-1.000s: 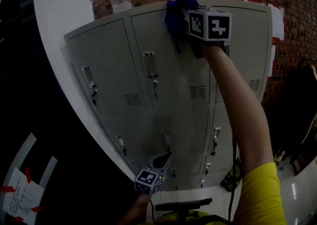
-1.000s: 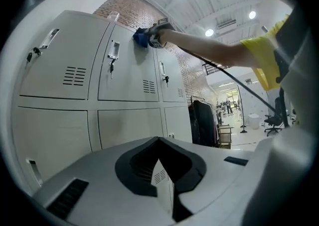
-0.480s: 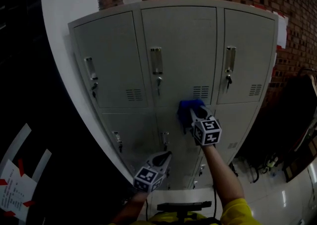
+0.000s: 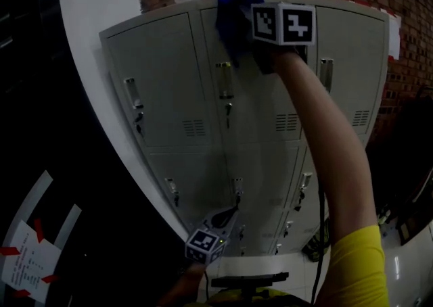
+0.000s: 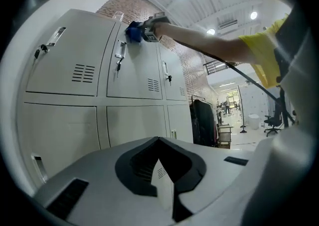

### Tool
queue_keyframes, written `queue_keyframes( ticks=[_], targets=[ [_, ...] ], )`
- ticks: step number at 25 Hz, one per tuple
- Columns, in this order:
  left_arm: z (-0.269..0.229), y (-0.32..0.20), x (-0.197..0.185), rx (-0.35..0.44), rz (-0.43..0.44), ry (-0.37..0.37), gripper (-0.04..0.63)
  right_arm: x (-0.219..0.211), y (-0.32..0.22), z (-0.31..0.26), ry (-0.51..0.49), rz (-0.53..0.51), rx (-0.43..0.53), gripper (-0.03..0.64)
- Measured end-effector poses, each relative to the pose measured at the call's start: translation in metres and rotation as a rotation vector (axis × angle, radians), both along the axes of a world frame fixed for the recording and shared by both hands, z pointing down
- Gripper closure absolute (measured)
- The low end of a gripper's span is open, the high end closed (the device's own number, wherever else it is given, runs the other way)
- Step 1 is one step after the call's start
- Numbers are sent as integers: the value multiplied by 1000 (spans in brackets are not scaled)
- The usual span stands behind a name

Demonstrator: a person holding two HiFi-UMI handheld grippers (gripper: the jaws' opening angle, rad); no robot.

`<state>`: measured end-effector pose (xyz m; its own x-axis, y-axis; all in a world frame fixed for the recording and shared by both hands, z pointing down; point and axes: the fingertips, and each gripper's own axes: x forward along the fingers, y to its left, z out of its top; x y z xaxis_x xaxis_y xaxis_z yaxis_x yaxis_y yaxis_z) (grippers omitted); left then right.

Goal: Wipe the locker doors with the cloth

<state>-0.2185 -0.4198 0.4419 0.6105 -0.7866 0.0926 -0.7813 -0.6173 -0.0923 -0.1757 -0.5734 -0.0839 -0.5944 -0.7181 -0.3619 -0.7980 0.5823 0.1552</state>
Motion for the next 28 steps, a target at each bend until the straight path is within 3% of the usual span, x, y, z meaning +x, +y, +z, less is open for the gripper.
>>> queue_keyframes(
  ticks=[3,5,9,12,15,18,22,25,28],
  targets=[
    [6,-1,-12,-15,-23,5,597,-6,-3,10,45,37,4,549],
    [9,-2,-18,-20,-30,10,597,-6,-2,50,44,19,3,549],
    [13,-6,-19,-22,-19,14,597,2,-13,209,90,66,-60,549],
    [16,-8,-13,-29,-2,9,597,-1,-18,355,126,107,-172,549],
    [18,-7,-8,-30,13,-7,597,-9,-19,421,60,51,-260,551],
    [17,-1,-9,-25,11,-7,597,-2,-12,373,14,79,-183,551],
    [16,2,-20,-28,-2,-15,597,-7,20,183,-83,-13,27,551],
    [4,3,-28,3,-19,-27,597,-38,30,57,-99,-138,54,551],
    [-7,7,-40,40,-39,-16,597,-63,24,-4,-63,-116,30,551]
  ],
)
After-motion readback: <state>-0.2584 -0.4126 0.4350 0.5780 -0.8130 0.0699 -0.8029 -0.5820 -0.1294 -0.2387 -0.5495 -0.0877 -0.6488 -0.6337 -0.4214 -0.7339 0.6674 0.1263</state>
